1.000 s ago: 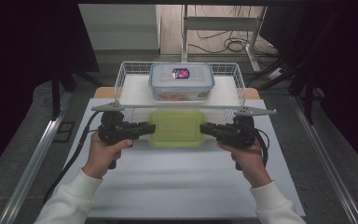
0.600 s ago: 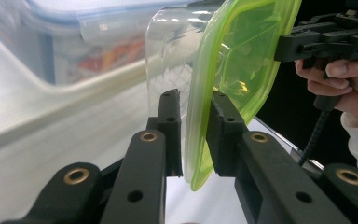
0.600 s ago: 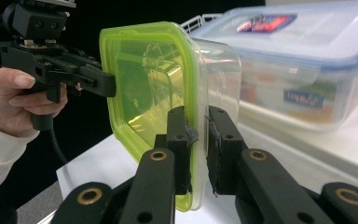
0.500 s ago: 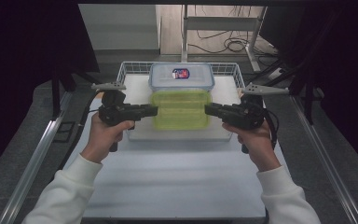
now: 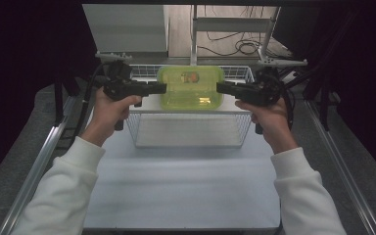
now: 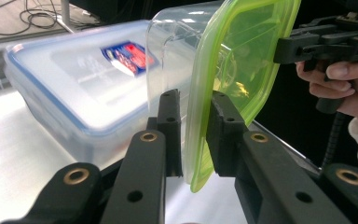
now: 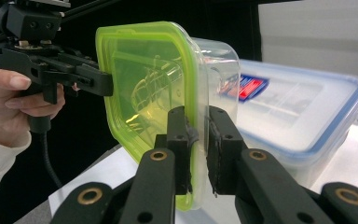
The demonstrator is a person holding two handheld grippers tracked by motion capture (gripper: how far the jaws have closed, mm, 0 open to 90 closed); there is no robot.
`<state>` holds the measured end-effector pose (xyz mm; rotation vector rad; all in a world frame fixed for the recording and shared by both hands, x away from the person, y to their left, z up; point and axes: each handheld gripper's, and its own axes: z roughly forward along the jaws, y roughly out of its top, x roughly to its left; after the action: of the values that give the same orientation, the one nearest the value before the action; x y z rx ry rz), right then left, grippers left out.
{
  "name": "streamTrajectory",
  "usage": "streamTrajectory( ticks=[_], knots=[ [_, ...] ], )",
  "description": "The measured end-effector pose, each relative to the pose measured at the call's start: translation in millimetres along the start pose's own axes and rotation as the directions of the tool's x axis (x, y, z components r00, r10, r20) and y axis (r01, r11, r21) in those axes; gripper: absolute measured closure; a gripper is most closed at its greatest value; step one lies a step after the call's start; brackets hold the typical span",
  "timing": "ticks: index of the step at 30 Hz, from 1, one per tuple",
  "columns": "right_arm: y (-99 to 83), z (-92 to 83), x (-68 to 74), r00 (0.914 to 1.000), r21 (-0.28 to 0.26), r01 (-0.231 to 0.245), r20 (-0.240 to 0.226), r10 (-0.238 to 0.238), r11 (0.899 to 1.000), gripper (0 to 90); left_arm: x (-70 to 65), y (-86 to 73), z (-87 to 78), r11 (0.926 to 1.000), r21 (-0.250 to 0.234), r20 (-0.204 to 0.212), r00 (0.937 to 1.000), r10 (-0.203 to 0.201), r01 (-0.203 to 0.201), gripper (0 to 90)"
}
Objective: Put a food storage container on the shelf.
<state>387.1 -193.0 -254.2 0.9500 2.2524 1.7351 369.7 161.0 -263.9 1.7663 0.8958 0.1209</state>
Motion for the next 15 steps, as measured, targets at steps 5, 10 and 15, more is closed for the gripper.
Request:
streamTrajectory(
  ticks=[5,10,15],
  knots=[
    [15.6,5.3,-10.0,0.9998,0.004,-0.009,0.016,0.009,1.000,80.3,10.7,19.7,6.8,0.9999,0.004,-0.004,0.9999,-0.011,0.011,77.5],
    [29.3,20.1,-24.8,0.9989,0.018,-0.037,0.031,0.036,0.999,80.2,26.6,32.0,14.4,0.9990,0.018,-0.019,0.9990,-0.040,0.040,77.9],
    [27.9,32.2,-38.4,0.9965,0.032,-0.077,0.033,0.076,0.996,80.1,39.5,35.1,21.8,0.9972,0.016,-0.020,0.9971,-0.073,0.074,77.9]
  ],
)
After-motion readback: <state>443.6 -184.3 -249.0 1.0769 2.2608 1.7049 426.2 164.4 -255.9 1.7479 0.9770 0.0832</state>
